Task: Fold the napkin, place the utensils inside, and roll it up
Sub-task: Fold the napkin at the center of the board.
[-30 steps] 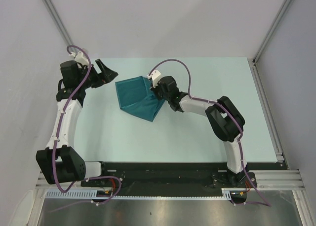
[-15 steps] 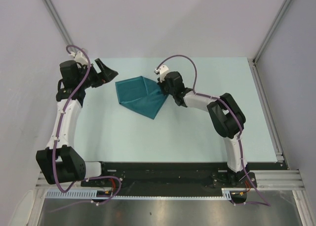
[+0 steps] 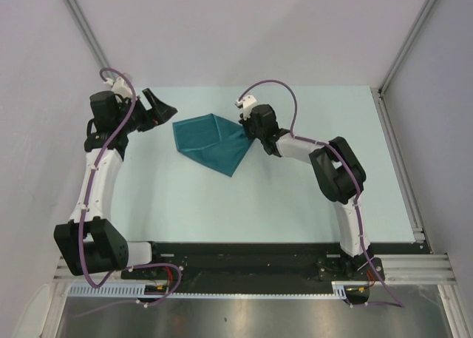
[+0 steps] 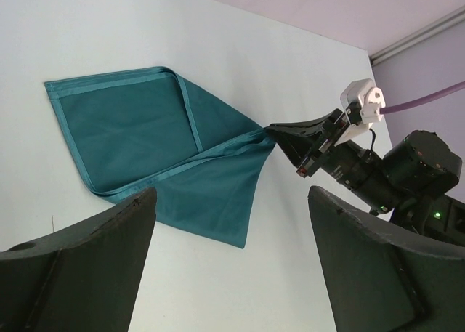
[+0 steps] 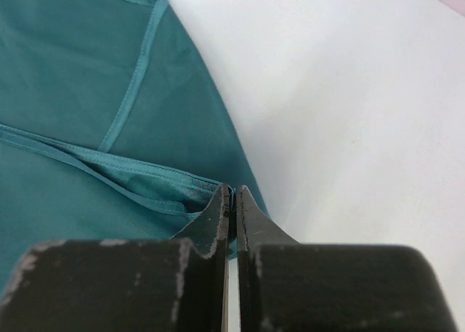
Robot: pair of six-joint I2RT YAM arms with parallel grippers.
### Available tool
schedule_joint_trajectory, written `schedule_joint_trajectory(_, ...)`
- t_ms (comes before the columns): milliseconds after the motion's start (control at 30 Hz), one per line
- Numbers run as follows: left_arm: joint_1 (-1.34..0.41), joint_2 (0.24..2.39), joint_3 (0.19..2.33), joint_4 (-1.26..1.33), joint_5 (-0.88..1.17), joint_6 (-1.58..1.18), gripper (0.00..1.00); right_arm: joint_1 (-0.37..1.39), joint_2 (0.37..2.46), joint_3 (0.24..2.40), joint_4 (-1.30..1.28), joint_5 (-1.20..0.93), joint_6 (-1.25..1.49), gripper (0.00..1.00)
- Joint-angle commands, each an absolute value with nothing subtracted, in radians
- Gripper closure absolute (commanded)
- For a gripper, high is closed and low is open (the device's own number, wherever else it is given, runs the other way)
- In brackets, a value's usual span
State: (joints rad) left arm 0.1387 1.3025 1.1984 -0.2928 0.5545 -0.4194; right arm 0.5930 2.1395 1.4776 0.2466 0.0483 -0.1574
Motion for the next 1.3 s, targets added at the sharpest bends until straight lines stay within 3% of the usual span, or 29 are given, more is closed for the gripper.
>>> schedule_joint_trajectory(0,0.152,1.284,1.197,-0.253,0.575,-0.433,0.1,0.569,2.155,1.532,0.259,0.078,-0.147,1.0)
schedule_joint_trajectory(1000,0.156,1.281,1.197,-0.252,0.581,-0.434,0.1,0.525,2.214,1.601,0.213,0.113,-0.109,0.99)
schedule_joint_trajectory(1067,0.156,1.279,1.196,-0.25,0.58,-0.434,0.1,0.525,2.206,1.608,0.195,0.109,-0.101,0.74)
schedule_joint_trajectory(1100,0.156,1.281,1.197,-0.25,0.583,-0.436,0.1,0.523,2.192,1.605,0.19,0.1,-0.098,0.56)
schedule_joint_trajectory(1167,0.156,1.281,1.196,-0.25,0.584,-0.436,0.1,0.522,2.168,1.598,0.181,0.086,-0.083,0.43)
schedule_joint_trajectory(1267,0.156,1.279,1.193,-0.249,0.584,-0.437,0.1,0.515,2.114,1.583,0.17,0.037,-0.054,0.32)
